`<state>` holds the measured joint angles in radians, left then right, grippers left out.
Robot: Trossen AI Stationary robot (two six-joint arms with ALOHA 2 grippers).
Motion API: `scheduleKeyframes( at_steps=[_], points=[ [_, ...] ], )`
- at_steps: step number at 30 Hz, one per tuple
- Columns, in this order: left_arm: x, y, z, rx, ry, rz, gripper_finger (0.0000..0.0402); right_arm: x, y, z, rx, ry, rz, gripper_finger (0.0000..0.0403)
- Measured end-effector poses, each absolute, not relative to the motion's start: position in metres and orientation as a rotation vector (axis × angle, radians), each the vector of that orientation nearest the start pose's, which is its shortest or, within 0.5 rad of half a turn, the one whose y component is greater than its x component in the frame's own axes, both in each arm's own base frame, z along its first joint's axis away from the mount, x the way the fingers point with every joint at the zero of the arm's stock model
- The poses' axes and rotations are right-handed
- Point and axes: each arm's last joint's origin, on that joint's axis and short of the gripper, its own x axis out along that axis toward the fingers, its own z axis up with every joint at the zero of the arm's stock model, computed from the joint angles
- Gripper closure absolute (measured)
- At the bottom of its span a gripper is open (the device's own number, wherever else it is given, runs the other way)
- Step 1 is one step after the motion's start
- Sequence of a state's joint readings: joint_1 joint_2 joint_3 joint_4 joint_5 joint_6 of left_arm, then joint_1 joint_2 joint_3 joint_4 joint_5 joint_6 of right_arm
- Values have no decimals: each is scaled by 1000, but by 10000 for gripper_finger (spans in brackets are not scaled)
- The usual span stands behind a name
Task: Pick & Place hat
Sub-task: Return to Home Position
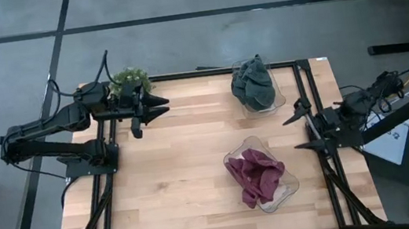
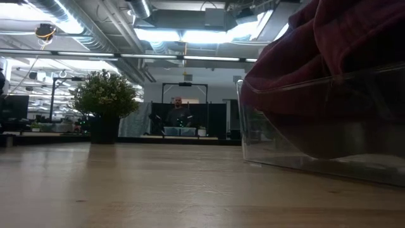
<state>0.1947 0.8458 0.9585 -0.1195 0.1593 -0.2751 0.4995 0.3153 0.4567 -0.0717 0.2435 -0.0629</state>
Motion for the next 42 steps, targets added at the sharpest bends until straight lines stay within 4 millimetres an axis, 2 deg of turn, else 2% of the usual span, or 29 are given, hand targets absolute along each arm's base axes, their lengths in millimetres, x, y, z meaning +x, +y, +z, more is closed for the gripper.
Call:
scheduleKeyframes(
  at_steps=[5,10,15,21,26,31,35,39,42],
  points=[
    [176,30,387,-305,12,38,272,92,37,259,-47,-200,252,40],
    [176,30,386,-320,15,39,272,96,30,236,-102,-288,170,40],
    [175,33,384,-380,36,60,272,97,21,222,-153,-288,78,40],
    [174,38,382,-438,56,51,272,101,12,191,-129,-251,65,40],
    [173,40,381,-474,61,68,272,101,6,182,-136,-157,26,40],
    [173,42,378,-491,84,81,272,100,1,164,-91,27,2,40],
    [172,41,376,-487,109,80,272,100,1,164,-114,25,32,40],
    [171,38,376,-445,124,-18,272,101,0,163,-89,36,12,40],
    [165,35,366,-419,74,-41,272,101,0,163,-47,38,11,40]
  ],
)
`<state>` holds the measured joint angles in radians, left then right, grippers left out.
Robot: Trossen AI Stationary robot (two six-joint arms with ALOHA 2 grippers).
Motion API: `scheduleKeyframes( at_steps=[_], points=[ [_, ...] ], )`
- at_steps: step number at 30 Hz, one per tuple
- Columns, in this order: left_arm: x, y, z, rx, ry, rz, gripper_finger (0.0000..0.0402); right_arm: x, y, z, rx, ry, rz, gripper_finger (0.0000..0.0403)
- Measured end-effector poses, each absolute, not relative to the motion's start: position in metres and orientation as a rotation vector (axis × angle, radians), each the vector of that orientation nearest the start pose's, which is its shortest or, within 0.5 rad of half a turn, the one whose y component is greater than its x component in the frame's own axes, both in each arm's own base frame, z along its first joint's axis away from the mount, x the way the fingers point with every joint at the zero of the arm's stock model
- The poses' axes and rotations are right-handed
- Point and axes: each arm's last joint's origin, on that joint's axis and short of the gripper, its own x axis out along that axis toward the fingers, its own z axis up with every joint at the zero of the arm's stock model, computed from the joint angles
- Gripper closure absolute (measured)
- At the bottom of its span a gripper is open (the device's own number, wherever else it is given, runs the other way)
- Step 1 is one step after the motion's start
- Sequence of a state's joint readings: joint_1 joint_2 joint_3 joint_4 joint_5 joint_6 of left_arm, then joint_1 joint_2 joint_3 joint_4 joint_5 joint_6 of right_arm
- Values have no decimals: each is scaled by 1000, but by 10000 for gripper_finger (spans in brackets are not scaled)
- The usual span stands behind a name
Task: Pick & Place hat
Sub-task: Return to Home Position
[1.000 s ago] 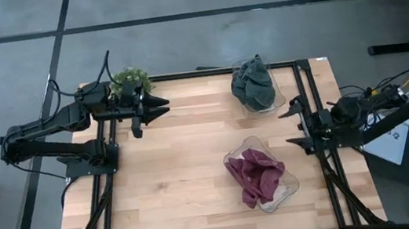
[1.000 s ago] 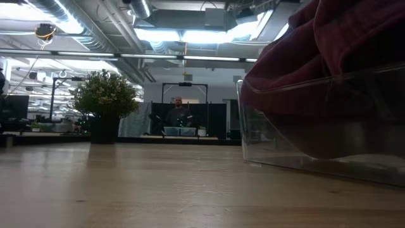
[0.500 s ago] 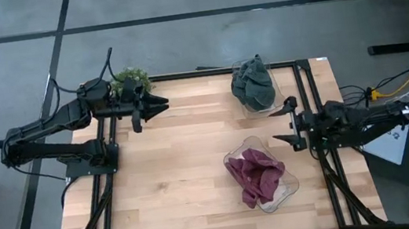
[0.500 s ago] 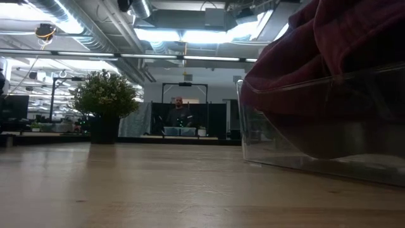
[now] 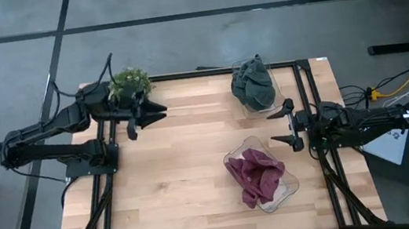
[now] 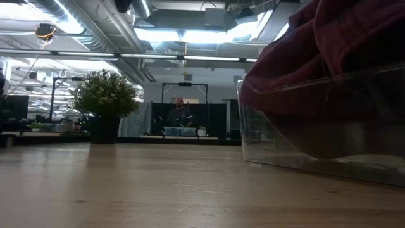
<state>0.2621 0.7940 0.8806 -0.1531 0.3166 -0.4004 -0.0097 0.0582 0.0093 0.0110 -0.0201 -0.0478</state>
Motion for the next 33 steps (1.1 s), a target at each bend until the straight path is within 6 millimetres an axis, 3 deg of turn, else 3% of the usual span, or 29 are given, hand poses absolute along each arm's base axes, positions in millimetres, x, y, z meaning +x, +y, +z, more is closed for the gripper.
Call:
scheduleKeyframes(
  at_steps=[6,11,16,26,33],
  points=[
    [153,27,311,-396,-49,-77,272,101,0,163,-33,37,10,40],
    [133,26,267,-380,-51,42,272,101,0,163,-33,37,10,40],
    [115,24,236,-328,-94,139,272,101,0,163,-33,37,11,40],
    [98,22,188,-246,-135,180,272,101,0,163,-34,37,10,40],
    [94,21,175,-167,-118,195,272,101,0,163,-34,37,10,40]
  ],
)
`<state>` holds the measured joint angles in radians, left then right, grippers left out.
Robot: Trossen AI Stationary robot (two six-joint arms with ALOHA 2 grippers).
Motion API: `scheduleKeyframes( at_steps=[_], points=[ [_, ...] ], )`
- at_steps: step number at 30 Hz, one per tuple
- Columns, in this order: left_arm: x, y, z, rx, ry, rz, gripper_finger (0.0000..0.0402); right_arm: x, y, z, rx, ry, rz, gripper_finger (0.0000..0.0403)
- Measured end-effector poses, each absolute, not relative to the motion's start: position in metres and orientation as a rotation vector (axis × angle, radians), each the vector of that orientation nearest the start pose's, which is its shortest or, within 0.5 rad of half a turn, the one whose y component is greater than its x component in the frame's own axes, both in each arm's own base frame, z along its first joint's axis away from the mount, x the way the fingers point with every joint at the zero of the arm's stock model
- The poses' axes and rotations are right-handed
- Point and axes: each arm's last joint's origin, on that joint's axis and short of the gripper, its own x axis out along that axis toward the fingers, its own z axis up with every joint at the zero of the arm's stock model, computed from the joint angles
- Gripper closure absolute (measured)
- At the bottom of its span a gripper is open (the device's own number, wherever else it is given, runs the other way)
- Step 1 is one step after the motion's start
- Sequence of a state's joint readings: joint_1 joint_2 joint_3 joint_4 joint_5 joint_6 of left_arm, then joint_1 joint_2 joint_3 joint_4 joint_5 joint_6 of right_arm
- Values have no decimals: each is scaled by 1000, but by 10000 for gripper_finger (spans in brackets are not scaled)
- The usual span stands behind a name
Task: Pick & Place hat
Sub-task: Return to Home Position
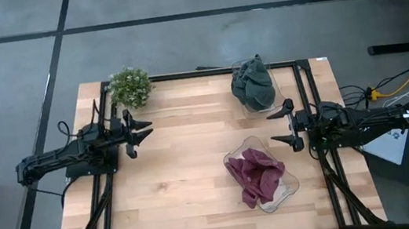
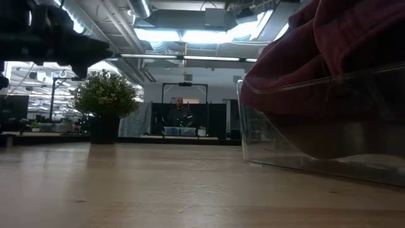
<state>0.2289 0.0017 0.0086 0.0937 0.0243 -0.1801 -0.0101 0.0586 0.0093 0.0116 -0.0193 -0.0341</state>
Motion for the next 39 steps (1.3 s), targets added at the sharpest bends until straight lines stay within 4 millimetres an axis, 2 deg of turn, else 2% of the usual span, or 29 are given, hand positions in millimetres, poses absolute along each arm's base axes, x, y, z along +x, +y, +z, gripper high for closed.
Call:
scheduleKeyframes(
  at_steps=[4,15,39],
  points=[
    [95,21,169,-115,-43,177,272,101,0,163,-34,37,10,40],
    [96,19,168,-31,-23,161,272,101,0,163,-34,37,10,40],
    [96,19,168,-36,-28,161,272,101,0,163,-34,37,10,40]
  ],
)
